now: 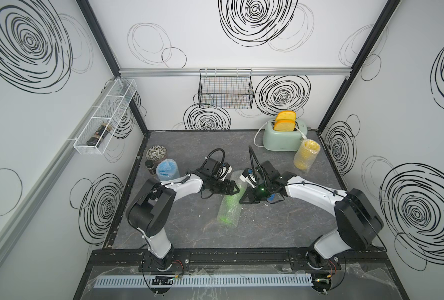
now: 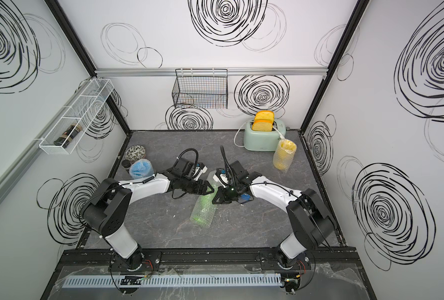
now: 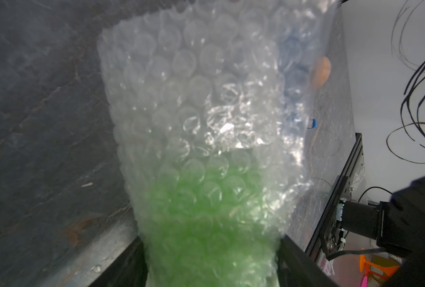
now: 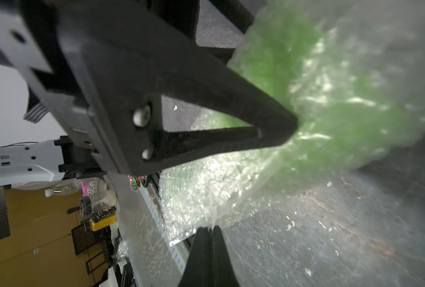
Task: Wrap wine glasses in bubble wrap
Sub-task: Tear off the tape using the Tape Cutter, then stick the tape on the bubble wrap.
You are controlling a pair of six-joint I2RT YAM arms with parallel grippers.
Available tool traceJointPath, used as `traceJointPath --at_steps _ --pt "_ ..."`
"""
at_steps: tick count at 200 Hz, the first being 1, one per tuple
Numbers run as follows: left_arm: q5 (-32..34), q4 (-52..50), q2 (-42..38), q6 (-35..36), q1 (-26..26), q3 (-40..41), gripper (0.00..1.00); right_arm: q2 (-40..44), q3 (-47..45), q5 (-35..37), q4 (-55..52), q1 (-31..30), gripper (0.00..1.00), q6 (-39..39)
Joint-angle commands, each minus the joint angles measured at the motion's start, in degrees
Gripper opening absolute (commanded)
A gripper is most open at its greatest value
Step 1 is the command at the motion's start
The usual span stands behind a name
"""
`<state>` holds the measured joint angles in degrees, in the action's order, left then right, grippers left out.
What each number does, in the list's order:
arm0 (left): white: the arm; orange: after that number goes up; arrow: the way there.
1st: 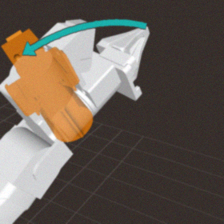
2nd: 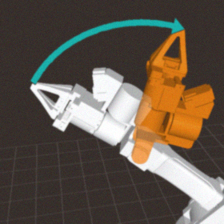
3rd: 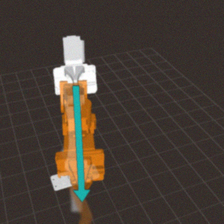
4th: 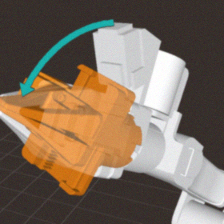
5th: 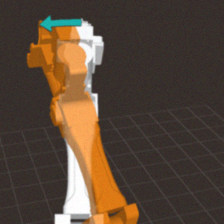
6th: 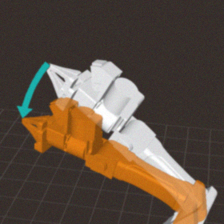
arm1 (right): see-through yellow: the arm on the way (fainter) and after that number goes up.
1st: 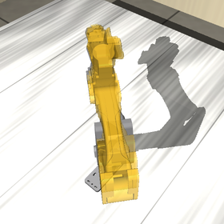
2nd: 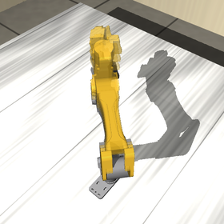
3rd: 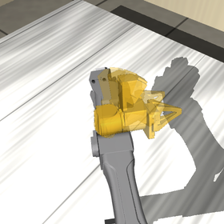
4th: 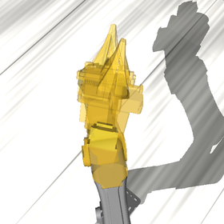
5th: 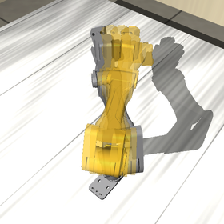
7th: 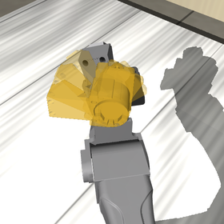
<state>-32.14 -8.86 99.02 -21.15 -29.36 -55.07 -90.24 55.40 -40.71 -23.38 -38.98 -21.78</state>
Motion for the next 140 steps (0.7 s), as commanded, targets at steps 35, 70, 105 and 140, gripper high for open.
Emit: traceJointPath --at_steps 35,70,105,140 --pt "2.34 -5.73 2.79 1.88 -1.13 0.58 0.78 -4.87 4.43 2.46 -7.0 -0.57 0.0 5.41" --pt "2.43 -5.83 2.82 1.88 -1.23 0.41 0.78 -6.54 5.68 3.32 -8.04 -0.2 0.0 5.37" --pt "2.43 -5.88 3.02 1.9 -1.33 0.34 0.78 -7.08 6.16 3.27 -6.59 0.46 0.08 3.38" --pt "2.61 -5.9 2.76 1.9 -1.42 0.49 0.78 -8.75 7.04 3.99 -5.18 0.72 0.17 0.84"
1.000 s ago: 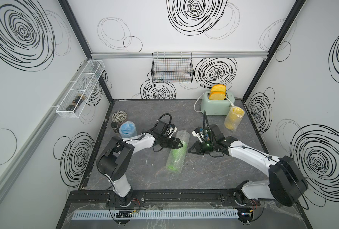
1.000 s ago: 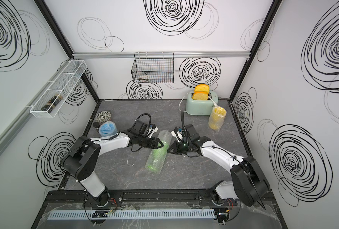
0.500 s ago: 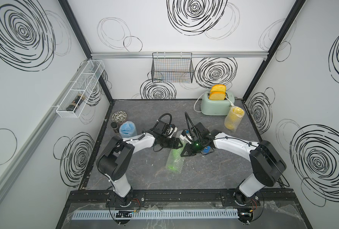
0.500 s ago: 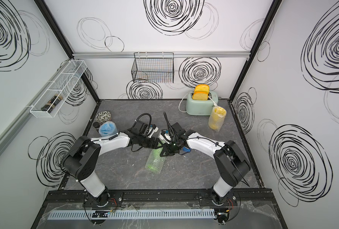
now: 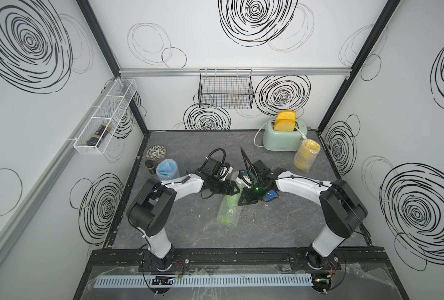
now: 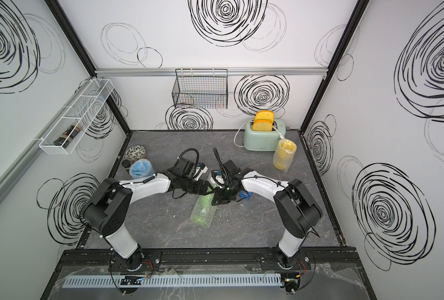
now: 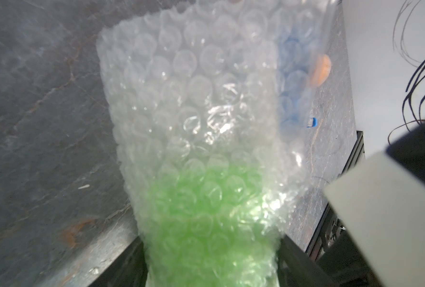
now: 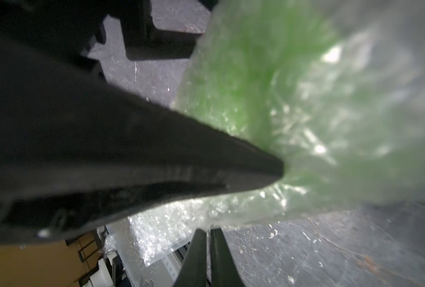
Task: Wrap wine glasses in bubble wrap
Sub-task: Stick the tape on the bubble wrap.
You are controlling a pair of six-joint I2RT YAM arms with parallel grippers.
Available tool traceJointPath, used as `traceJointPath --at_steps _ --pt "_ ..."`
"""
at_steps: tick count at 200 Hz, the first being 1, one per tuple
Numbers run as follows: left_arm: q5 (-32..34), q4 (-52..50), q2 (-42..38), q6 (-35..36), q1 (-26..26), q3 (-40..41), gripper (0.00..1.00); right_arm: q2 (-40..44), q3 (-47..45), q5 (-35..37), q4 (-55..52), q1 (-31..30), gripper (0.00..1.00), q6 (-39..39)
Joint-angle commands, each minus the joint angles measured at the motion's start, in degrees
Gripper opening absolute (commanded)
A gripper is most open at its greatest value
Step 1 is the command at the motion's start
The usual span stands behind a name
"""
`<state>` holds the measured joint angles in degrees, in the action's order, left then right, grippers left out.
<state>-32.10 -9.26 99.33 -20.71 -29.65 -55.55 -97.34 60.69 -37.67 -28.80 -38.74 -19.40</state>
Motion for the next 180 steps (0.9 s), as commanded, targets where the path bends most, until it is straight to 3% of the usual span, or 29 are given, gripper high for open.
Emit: traceJointPath --at_steps 1,61,117,180 --pt "2.57 -5.51 2.45 1.51 -1.17 0.97 0.78 -1.72 1.82 1.03 0.24 0.5 0.17 -1.58" --pt "2.59 -5.51 2.4 1.62 -1.42 0.88 0.78 -4.16 2.86 5.43 -0.59 1.65 0.24 -4.27" --pt "2.74 -5.6 2.43 1.63 -1.6 0.84 0.78 -4.38 2.71 4.67 0.08 1.96 0.33 -4.21" --pt "2.91 -5.6 2.45 1.64 -1.56 0.79 0.78 3.42 -1.67 1.64 -3.27 3.26 0.46 -0.9"
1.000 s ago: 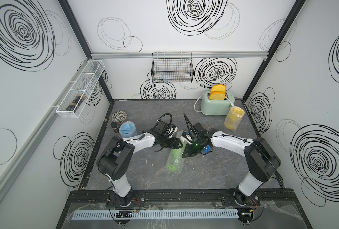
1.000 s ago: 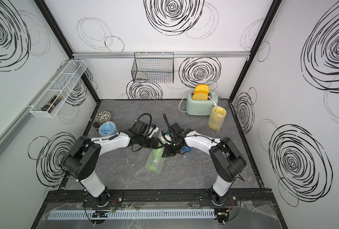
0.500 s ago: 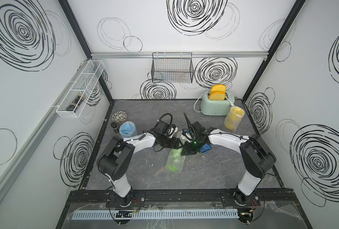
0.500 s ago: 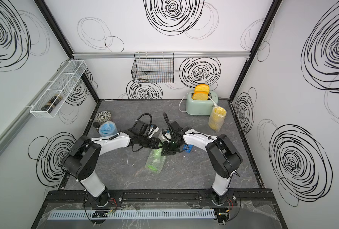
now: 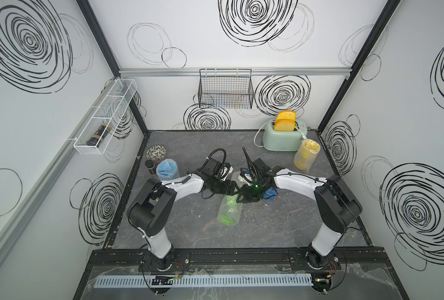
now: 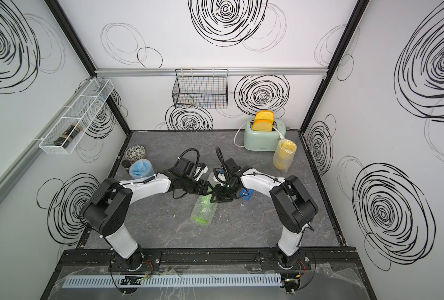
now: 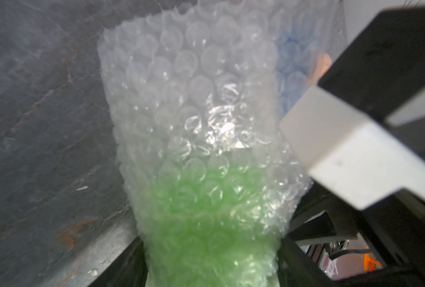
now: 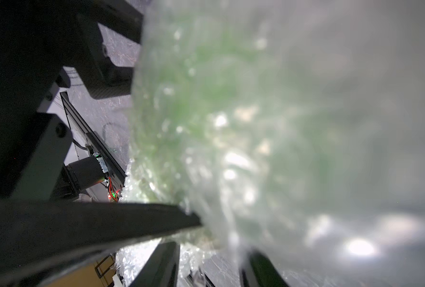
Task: Wrap wine glasses in bubble wrap
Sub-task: Stick the tape on the bubble wrap.
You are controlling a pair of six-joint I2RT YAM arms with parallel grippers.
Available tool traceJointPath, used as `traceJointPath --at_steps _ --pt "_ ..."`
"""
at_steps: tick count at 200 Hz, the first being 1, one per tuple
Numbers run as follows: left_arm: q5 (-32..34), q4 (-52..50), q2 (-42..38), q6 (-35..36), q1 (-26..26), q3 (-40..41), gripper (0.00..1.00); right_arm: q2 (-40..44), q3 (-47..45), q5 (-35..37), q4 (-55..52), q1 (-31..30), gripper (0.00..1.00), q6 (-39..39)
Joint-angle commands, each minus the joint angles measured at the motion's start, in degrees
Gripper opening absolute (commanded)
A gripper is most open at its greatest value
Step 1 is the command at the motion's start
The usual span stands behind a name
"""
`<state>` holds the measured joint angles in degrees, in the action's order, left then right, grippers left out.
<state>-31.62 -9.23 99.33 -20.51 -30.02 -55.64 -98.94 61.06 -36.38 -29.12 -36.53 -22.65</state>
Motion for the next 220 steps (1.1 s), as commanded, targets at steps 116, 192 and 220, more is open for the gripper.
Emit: traceJointPath --at_steps 116,192,220 --pt "2.71 -5.93 2.62 1.68 -1.26 0.71 0.78 4.0 0.02 -4.31 1.97 -1.61 0.13 -2.48" --pt "2.66 -5.9 2.63 1.78 -1.27 0.71 0.78 0.15 -2.06 -2.65 6.14 0.4 0.14 -3.1" --pt "2.7 -5.93 2.71 1.71 -1.27 0.62 0.78 4.03 -3.92 -4.08 5.22 0.59 0.17 -3.19"
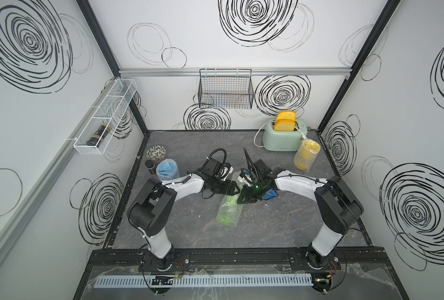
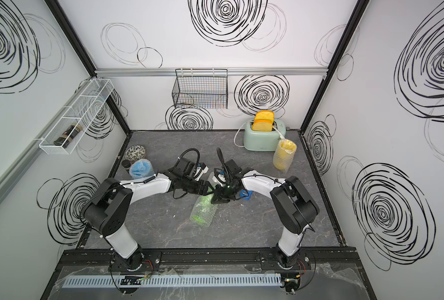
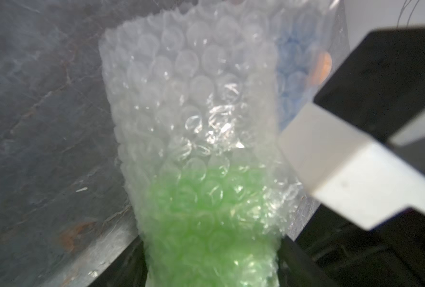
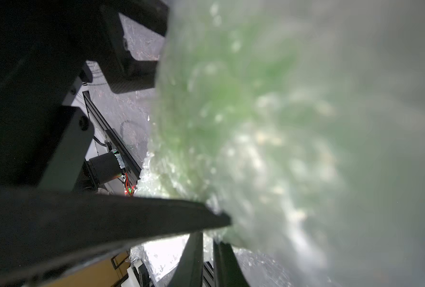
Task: Wrap wine glasses in bubble wrap
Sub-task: Stick the tape on the bubble wrap.
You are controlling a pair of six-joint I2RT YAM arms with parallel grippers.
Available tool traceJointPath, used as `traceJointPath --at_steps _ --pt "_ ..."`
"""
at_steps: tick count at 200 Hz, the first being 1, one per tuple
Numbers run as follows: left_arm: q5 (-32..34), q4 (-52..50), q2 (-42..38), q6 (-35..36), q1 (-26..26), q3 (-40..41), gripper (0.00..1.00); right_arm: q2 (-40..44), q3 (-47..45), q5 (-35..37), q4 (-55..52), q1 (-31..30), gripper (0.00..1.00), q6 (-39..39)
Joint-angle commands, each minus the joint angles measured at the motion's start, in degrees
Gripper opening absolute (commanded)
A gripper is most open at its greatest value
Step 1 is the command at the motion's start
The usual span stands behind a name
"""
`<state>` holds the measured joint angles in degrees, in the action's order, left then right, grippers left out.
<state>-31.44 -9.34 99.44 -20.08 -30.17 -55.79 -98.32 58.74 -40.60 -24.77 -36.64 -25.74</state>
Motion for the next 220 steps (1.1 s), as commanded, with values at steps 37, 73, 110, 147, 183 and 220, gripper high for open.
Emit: traceJointPath --at_steps 37,73,110,147,183,220 --pt "2.61 -5.86 2.52 1.23 -1.12 0.86 0.78 2.87 -4.02 0.15 3.07 1.45 0.17 -0.75" --pt "2.61 -5.95 2.69 1.27 -1.2 0.77 0.78 -1.34 -3.39 -1.15 7.07 0.75 0.13 -2.21" --pt "2.2 -5.99 2.98 1.34 -1.27 0.68 0.78 -4.71 -3.37 0.28 9.36 2.2 0.12 -2.54" --pt "1.56 -5.85 2.93 1.17 -1.14 0.59 0.78 -4.43 -2.3 2.77 5.89 3.81 0.17 -0.34" --pt "1.17 -5.86 2.69 0.9 -0.85 0.76 0.78 3.88 -7.23 2.08 6.45 5.95 0.4 -0.28" --pt "-0.56 -5.37 2.6 0.34 -0.57 0.94 0.78 5.46 -10.26 -0.91 14.5 6.72 0.52 -3.05"
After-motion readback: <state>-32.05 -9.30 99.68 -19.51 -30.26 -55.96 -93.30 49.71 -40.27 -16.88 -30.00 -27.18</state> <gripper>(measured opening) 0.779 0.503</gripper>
